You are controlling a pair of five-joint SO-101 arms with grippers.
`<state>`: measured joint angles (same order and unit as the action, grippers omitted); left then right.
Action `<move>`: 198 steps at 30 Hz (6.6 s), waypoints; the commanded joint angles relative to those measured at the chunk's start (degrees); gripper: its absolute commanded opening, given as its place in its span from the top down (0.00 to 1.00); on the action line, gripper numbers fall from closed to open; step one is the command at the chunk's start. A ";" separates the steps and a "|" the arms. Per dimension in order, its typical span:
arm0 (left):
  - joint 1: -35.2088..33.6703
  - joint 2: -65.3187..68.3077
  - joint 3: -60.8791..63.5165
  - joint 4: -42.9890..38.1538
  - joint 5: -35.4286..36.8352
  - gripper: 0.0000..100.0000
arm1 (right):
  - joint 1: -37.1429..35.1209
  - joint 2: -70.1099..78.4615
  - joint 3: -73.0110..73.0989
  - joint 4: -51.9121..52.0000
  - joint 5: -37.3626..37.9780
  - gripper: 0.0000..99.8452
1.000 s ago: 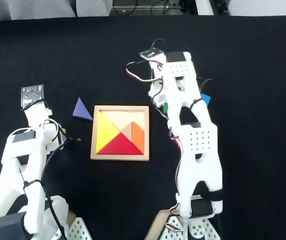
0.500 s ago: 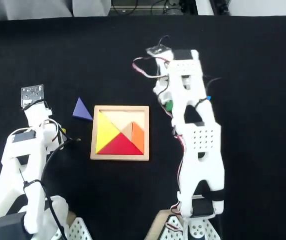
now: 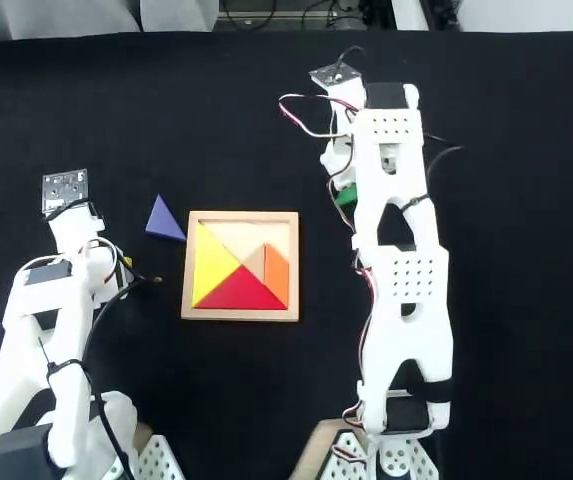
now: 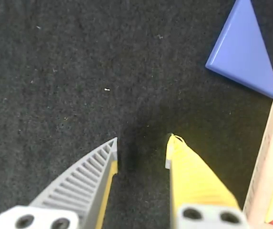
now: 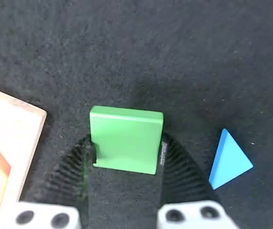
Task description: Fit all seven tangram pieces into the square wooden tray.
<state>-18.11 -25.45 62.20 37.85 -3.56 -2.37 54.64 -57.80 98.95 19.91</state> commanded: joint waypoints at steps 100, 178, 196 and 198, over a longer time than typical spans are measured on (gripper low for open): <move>-0.40 -0.26 -0.66 -1.05 0.62 0.83 | -30.95 -22.11 39.52 -15.56 -7.47 0.74; -0.40 -0.18 -0.75 -1.05 0.62 0.83 | -28.84 -16.40 23.52 -4.75 -5.54 0.99; -0.40 -0.18 -0.75 -1.05 0.62 0.83 | -26.46 -23.52 30.29 -2.64 -3.43 0.99; -0.40 -0.18 -0.75 -1.05 0.62 0.83 | -26.46 -24.13 28.97 -6.51 -3.43 0.99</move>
<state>-18.20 -25.27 62.20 37.85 -3.56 -29.80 35.30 -26.07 96.31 16.31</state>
